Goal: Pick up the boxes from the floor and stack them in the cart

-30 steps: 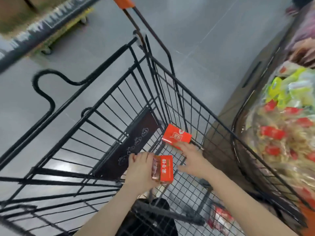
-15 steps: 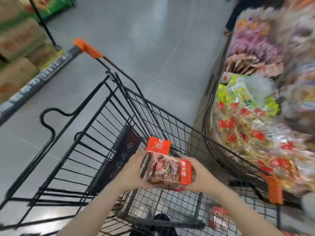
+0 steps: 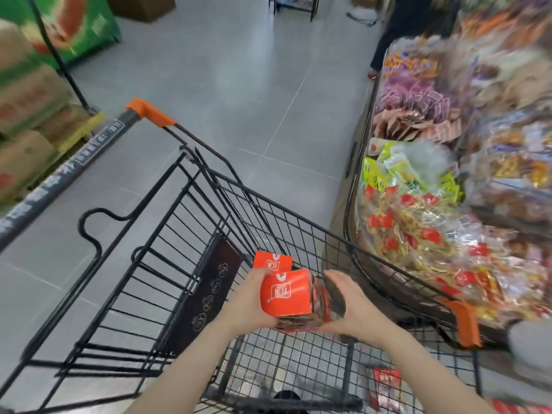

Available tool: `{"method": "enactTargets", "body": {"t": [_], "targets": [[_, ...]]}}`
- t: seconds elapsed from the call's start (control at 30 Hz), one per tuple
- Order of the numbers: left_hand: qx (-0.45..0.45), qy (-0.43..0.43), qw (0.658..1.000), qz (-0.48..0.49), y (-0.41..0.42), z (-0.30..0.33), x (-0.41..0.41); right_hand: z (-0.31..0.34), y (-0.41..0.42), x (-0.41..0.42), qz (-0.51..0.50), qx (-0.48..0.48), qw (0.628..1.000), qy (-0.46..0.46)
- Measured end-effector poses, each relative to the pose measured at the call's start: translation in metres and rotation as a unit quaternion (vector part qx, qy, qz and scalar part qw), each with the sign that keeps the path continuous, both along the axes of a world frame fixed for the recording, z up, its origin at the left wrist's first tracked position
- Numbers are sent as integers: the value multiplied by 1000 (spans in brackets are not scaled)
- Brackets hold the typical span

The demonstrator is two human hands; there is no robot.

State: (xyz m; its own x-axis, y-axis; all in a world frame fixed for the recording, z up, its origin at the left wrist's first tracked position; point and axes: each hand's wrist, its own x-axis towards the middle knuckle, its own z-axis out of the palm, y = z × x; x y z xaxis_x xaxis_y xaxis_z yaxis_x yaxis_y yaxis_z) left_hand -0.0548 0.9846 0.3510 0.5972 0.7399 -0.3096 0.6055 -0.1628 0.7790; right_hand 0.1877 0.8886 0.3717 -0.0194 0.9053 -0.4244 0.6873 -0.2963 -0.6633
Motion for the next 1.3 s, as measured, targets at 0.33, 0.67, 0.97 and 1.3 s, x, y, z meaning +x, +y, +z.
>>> {"method": "enactTargets", "body": {"t": [0.33, 0.67, 0.97, 1.3], "targets": [[88, 133, 987, -29, 24, -85, 11, -24, 63, 42, -45, 147, 943, -295], [183, 273, 940, -92, 37, -157, 7, -69, 65, 35, -110, 230, 904, -343], [197, 332, 914, -126, 38, -162, 0, -70, 65, 33, -119, 220, 905, -345], [200, 267, 924, -186, 66, -75, 21, -6, 44, 32, -55, 108, 938, -325]]}}
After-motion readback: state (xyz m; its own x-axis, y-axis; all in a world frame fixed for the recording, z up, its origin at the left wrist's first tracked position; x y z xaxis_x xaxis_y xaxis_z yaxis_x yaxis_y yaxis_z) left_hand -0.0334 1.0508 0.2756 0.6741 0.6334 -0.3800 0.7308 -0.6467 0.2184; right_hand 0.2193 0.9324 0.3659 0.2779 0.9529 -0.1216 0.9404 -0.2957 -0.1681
